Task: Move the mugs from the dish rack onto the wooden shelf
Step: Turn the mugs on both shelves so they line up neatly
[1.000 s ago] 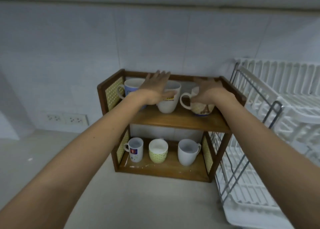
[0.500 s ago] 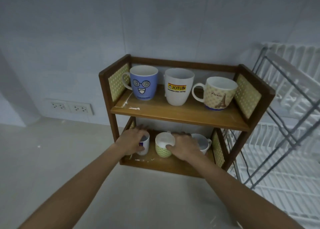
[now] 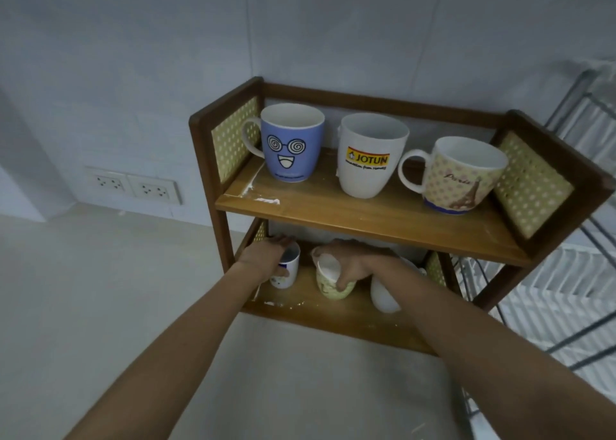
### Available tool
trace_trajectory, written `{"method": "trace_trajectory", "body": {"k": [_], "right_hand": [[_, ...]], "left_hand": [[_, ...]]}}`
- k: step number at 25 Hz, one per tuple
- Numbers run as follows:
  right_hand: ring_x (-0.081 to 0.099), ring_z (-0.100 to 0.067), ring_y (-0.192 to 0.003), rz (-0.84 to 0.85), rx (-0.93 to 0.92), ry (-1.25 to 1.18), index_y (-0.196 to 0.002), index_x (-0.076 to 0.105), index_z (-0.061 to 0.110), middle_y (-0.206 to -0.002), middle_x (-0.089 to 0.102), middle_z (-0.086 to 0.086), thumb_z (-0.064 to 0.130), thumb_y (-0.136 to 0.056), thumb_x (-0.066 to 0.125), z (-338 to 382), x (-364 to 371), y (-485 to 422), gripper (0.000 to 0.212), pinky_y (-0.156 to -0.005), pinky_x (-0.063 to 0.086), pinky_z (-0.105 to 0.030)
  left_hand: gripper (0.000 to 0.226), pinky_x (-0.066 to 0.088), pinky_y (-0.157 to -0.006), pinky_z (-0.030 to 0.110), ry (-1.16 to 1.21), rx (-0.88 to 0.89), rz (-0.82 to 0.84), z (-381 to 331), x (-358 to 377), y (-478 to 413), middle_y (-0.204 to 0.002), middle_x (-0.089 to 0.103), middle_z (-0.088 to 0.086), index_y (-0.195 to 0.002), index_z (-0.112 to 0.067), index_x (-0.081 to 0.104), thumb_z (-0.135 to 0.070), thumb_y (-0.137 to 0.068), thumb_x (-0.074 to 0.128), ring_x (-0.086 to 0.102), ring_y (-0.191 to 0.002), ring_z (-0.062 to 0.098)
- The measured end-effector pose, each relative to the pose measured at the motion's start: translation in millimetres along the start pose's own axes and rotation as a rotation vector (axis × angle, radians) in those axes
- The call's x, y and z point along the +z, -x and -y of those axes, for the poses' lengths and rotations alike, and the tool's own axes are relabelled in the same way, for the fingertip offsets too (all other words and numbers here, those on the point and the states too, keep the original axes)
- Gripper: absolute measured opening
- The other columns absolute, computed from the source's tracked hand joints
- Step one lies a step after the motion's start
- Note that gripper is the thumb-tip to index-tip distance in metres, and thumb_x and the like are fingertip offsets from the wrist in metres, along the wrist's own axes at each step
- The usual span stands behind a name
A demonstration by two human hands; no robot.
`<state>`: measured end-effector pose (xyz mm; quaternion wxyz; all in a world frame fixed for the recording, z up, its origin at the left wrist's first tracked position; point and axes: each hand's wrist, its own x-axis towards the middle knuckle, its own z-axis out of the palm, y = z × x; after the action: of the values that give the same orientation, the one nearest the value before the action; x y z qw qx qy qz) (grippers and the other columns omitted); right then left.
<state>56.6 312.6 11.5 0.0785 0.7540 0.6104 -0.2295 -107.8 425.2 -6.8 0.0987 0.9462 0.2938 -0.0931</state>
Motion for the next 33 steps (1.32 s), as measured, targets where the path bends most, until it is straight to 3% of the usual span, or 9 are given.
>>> {"method": "trace_trajectory", "body": {"k": [2,8,13,17,20,26,28,31,33], "right_hand": [[0.045,-0.028,-0.123,0.017,-0.045,-0.046,-0.139,0.033,0.032,-0.145,0.038,-0.003,0.017,-0.065,0.078,-8.1,0.5,1.3,0.088,-0.089,0.050,-0.040],[0.051,-0.028,-0.116,-0.141,0.158,0.036,-0.142,0.029,0.031,-0.138,0.048,-0.007,0.048,-0.066,0.076,-12.2,11.0,2.7,0.091,-0.076,0.038,-0.029],[0.038,-0.027,-0.132,-0.078,0.142,-0.181,-0.147,0.022,0.026,-0.151,0.034,-0.005,0.044,-0.065,0.081,-17.1,8.0,15.7,0.103,-0.104,0.040,-0.039],[0.037,-0.031,-0.133,0.037,0.412,-0.291,-0.145,0.029,0.018,-0.151,0.035,-0.008,0.046,-0.068,0.079,-48.0,0.8,42.4,0.096,-0.108,0.037,-0.044],[0.043,-0.031,-0.128,0.030,0.509,0.037,-0.141,0.034,0.019,-0.146,0.041,-0.007,0.069,-0.063,0.067,-55.3,4.4,56.5,0.099,-0.101,0.042,-0.040],[0.042,-0.029,-0.124,0.143,0.197,-0.053,-0.128,0.045,0.028,-0.139,0.038,-0.005,0.008,-0.069,0.073,-61.2,1.1,66.7,0.068,-0.094,0.049,-0.044],[0.046,-0.030,-0.119,0.004,0.247,-0.218,-0.121,0.051,0.023,-0.129,0.047,-0.003,0.017,-0.073,0.067,-60.4,4.1,65.8,0.051,-0.095,0.049,-0.045],[0.045,-0.035,-0.125,-0.036,0.491,-0.102,-0.136,0.038,0.017,-0.137,0.046,-0.006,0.051,-0.074,0.066,-56.9,6.9,63.0,0.077,-0.099,0.046,-0.045],[0.047,-0.034,-0.122,0.007,0.472,-0.042,-0.138,0.035,0.017,-0.139,0.045,-0.011,0.042,-0.073,0.073,-58.6,7.3,62.9,0.080,-0.095,0.049,-0.043]], "left_hand": [[0.080,0.039,-0.107,0.043,0.004,0.007,0.004,-0.9,-1.5,-0.9,-0.156,0.028,0.007,-0.150,-0.024,0.016,-0.028,-0.087,0.065,0.039,-0.136,0.028],[0.080,0.037,-0.110,0.041,-0.008,0.019,0.001,-1.3,-0.5,-3.6,-0.157,0.026,0.008,-0.150,-0.023,0.015,-0.028,-0.088,0.064,0.036,-0.138,0.028],[0.089,0.028,-0.114,0.045,-0.018,0.002,0.028,-5.5,-0.1,-3.9,-0.160,0.013,0.010,-0.152,-0.025,0.001,-0.037,-0.088,0.062,0.023,-0.144,0.029],[0.097,0.006,-0.119,0.048,-0.035,0.159,-0.081,-40.0,9.1,-6.6,-0.162,0.000,0.007,-0.151,-0.023,-0.005,-0.062,-0.083,0.052,0.004,-0.148,0.026],[0.098,0.009,-0.118,0.047,-0.032,0.192,-0.078,-76.2,17.1,-14.1,-0.161,0.010,0.009,-0.151,-0.017,0.001,-0.068,-0.082,0.048,0.011,-0.147,0.026],[0.090,0.018,-0.118,0.042,-0.079,0.108,-0.026,-94.2,18.7,-22.5,-0.157,0.024,0.013,-0.151,-0.008,0.007,-0.057,-0.088,0.048,0.026,-0.142,0.029],[0.089,0.019,-0.117,0.043,-0.077,0.111,-0.007,-94.2,15.5,-22.7,-0.156,0.025,0.013,-0.150,-0.009,0.009,-0.056,-0.088,0.050,0.027,-0.141,0.029],[0.087,0.023,-0.116,0.043,-0.065,0.109,-0.005,-94.4,15.8,-22.1,-0.154,0.029,0.014,-0.149,-0.009,0.013,-0.055,-0.087,0.053,0.031,-0.139,0.031],[0.086,0.024,-0.116,0.043,-0.064,0.114,-0.004,-93.4,16.7,-23.1,-0.154,0.029,0.014,-0.149,-0.009,0.013,-0.054,-0.087,0.054,0.031,-0.139,0.031]]}}
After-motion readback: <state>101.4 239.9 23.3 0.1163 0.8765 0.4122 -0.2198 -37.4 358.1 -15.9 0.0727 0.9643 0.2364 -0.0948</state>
